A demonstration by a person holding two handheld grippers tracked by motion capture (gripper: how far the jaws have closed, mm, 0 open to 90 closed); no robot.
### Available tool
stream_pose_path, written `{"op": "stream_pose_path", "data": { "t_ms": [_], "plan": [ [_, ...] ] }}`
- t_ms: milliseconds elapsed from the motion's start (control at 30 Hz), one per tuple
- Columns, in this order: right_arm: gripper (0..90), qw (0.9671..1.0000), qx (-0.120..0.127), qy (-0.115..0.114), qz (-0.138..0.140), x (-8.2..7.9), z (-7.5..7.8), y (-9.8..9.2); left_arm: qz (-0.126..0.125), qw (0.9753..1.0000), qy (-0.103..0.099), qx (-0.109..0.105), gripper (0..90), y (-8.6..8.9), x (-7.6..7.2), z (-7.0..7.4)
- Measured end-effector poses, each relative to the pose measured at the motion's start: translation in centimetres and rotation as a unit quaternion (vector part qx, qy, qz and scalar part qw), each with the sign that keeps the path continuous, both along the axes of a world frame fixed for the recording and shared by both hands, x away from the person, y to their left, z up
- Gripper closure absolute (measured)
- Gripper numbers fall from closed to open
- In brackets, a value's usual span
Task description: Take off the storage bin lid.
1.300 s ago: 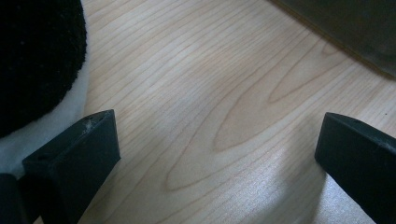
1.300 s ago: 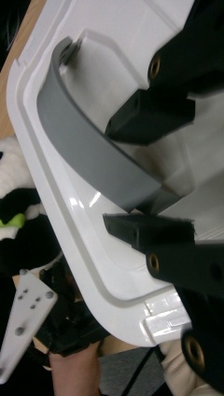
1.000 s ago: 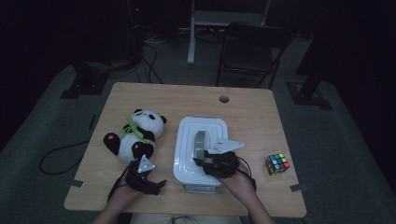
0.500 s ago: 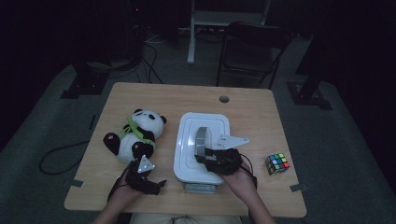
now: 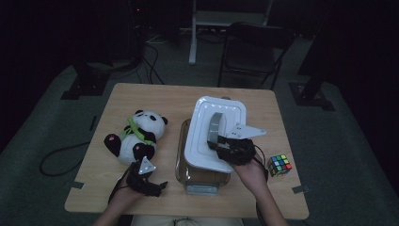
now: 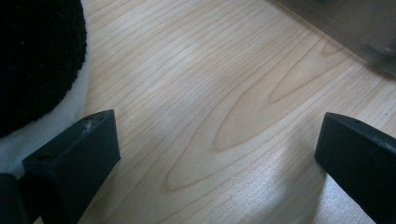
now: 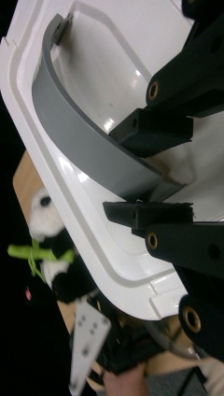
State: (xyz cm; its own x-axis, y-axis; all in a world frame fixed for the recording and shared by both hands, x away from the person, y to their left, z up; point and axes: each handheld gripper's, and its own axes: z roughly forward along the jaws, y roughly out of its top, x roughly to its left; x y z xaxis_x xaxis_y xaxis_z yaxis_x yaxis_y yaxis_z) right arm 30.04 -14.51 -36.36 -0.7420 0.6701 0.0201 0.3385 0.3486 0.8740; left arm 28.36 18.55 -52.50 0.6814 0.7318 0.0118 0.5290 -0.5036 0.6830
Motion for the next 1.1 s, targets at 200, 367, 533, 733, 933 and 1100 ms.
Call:
{"op": "stream_pose_path", "data": {
  "t_ms": [200, 367, 533, 733, 933, 1100],
  "plan": [
    [67.0, 0.9996, 0.001, -0.005, -0.029, 1.1, 0.3, -1.3, -0.001, 1.0, 0.0, 0.001, 0.5, 0.0, 0.0, 0.0],
    [67.4, 0.9984, 0.007, -0.007, -0.056, 2.1, 0.4, -2.9, 0.0, 1.0, 0.0, 0.001, 0.5, 0.0, 0.0, 0.0],
    [67.5, 0.9963, 0.009, -0.008, -0.085, 3.4, 0.5, -4.5, 0.0, 1.0, 0.0, 0.001, 0.5, 0.0, 0.0, 0.0],
    [67.6, 0.9931, 0.001, -0.01, -0.117, 4.8, 0.5, -6.0, -0.001, 1.0, 0.0, 0.002, 0.5, 0.0, 0.0, 0.0],
    [67.7, 0.9898, 0.002, -0.021, -0.141, 6.1, 0.9, -6.9, -0.001, 1.0, 0.0, 0.002, 0.5, 0.0, 0.0, 0.0],
    [67.8, 0.9869, 0.01, -0.013, -0.161, 8.2, 0.3, -7.9, -0.002, 1.0, 0.001, 0.003, 0.5, 0.0, 0.0, 0.0]
  ]
}}
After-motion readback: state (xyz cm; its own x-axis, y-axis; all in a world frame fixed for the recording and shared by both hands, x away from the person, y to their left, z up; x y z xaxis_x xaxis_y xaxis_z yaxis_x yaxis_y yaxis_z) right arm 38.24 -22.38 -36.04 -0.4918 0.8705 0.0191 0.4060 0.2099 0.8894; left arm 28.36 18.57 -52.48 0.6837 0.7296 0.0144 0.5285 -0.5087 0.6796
